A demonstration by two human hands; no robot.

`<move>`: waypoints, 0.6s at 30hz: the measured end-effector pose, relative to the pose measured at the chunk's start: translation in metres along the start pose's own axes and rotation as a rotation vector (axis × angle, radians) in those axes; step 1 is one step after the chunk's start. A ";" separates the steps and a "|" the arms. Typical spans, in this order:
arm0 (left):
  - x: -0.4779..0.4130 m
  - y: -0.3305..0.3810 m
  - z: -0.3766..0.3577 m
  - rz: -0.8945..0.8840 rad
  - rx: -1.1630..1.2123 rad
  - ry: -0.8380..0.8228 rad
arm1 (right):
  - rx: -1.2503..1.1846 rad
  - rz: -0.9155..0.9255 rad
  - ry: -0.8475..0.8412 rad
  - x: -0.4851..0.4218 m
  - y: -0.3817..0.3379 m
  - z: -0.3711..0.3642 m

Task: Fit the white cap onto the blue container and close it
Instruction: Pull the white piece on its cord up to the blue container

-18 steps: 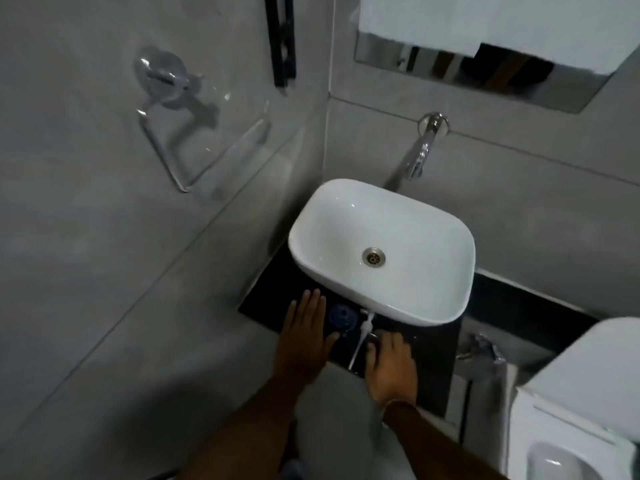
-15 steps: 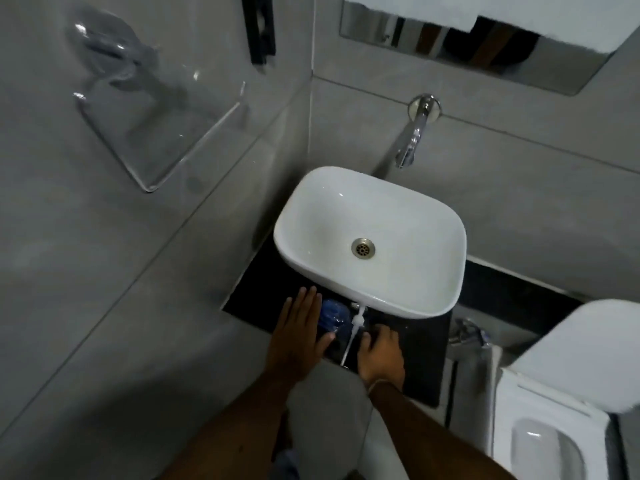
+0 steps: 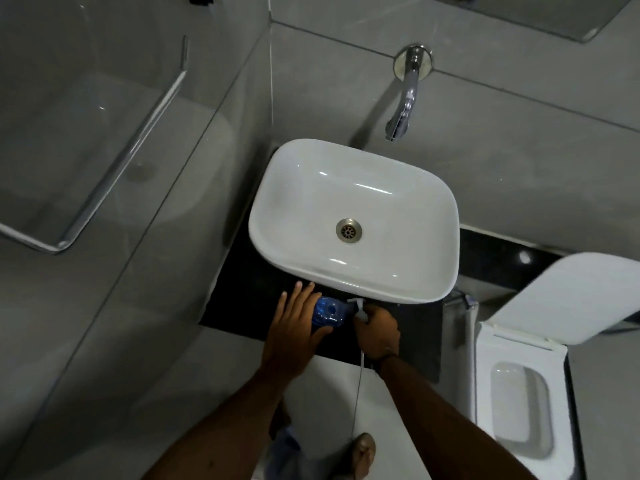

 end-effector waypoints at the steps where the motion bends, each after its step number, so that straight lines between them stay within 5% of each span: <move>1: 0.000 -0.001 0.000 -0.001 0.015 0.001 | -0.043 0.000 0.018 0.007 0.005 0.008; 10: -0.001 -0.006 -0.002 -0.018 0.059 0.009 | -0.749 0.263 0.194 0.098 -0.023 0.092; 18: 0.000 -0.005 -0.001 -0.006 0.034 0.021 | -0.782 0.463 0.266 0.092 -0.066 0.060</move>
Point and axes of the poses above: each hand's wrist, its own x-axis away from the middle knuckle, its own z-axis out of the back of the hand, y = z × x, the point moved 8 cm from there along -x, towards the middle knuckle, and after that the axes turned 1 degree about y, right-handed, at the moved point
